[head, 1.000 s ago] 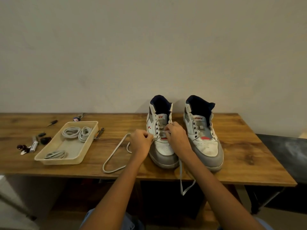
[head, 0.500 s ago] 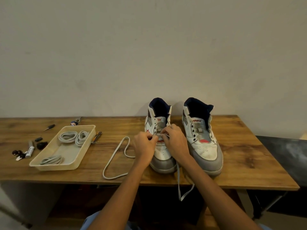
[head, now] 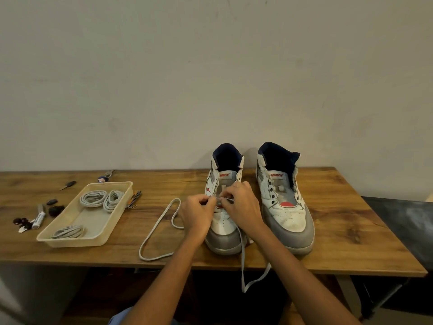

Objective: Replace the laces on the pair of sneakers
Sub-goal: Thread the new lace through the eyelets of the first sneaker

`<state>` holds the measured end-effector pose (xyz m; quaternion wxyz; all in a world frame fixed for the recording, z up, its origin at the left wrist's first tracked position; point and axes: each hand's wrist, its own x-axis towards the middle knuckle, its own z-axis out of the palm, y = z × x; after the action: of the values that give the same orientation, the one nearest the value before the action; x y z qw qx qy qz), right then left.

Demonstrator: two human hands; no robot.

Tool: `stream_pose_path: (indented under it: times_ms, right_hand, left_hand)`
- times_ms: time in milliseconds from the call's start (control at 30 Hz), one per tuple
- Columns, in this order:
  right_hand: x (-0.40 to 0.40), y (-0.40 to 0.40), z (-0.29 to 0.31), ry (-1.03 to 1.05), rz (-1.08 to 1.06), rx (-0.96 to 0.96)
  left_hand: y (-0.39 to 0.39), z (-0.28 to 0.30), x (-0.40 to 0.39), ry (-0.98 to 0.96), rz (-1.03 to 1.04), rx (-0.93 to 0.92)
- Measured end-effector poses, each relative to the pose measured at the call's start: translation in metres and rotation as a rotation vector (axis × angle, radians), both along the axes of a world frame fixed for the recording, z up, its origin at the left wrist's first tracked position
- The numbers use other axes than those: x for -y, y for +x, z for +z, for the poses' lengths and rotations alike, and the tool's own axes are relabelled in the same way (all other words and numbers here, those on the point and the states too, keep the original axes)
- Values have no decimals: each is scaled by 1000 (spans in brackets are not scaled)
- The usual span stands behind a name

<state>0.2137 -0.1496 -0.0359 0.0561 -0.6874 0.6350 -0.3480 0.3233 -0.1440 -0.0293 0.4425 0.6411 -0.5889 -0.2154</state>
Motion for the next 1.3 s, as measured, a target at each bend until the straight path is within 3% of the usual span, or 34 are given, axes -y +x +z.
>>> stream_pose_path:
  times_ms: [200,433,600,667,800,967,1100,1233,1300]
  right_hand:
    - [2,1,5,17,4,-105]
    - [0,1,1,-21,-45,18]
    - [0,5,3,-24,-40,-71]
    - [1,4,3,-29,-27,-33]
    - [1,0,3,-30,4,-73]
    - [0,-3,1,-49,5,-211]
    - [3,-15,-1,-98,-18,-86]
    - [5,-28,2,-69,35,-65]
    - [6,-32,4,-49,73,-17]
  left_hand:
    - [0,1,1,17,32,-26]
    - [1,0,5,37,23,-57]
    - [-1,2,2,14,7,-55]
    - [1,-1,5,36,-20,-115]
    - [9,-4,12,210,-91,-417]
    - [-1,-4,18,258,-92,-462]
    - [-7,-2,21,207,-8,-356]
    - [0,33,16,-135,62,-767]
    - [19,45,19,-195,110,-786]
